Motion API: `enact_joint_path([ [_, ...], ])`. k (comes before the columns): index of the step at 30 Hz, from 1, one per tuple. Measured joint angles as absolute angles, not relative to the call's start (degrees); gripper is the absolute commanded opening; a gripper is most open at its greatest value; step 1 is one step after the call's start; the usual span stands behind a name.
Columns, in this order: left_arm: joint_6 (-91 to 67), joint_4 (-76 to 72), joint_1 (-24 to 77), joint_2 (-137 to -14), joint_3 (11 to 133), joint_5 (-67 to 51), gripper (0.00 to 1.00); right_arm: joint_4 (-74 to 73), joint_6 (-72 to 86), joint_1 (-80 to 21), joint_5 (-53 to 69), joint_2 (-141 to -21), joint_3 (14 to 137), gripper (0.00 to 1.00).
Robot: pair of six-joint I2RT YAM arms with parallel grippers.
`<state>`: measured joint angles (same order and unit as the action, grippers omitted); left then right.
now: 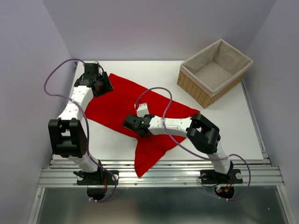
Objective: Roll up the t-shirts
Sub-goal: Fold the T-shirt at the center of the board.
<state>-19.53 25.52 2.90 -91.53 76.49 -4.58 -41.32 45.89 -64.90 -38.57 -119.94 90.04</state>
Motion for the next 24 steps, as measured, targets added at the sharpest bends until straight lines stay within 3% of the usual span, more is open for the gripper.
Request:
enact_joint_path([
  [5,-19.53,25.52,2.96,-91.53,76.49,-4.69,0.63,-41.52,46.11,-64.9,-39.59,-121.23,90.04,0.31],
  [7,-19.53,25.52,3.05,-91.53,76.49,-4.73,0.63,-41.56,46.22,-64.9,-40.36,-121.23,90.06,0.19],
  [8,-19.53,25.52,3.09,-91.53,76.49,-4.75,0.63,-41.65,46.37,-64.9,-40.75,-121.23,90.06,0.09],
  [10,-19.53,25.52,3.2,-91.53,76.49,-4.75,0.63,-41.85,46.54,-64.9,-41.36,-121.23,90.06,0.01],
  [18,-19.55,25.5,3.4,-91.53,76.49,-4.97,0.63,-39.94,46.17,-64.9,-41.58,-118.89,87.94,0.01],
  [23,-19.55,25.5,3.42,-91.53,76.49,-5.13,0.64,-34.98,43.92,-64.9,-38.92,-108.51,81.14,0.01],
  [24,-19.55,25.5,3.42,-91.53,76.49,-5.17,0.63,-34.15,43.57,-64.88,-38.41,-107.07,80.79,0.05],
])
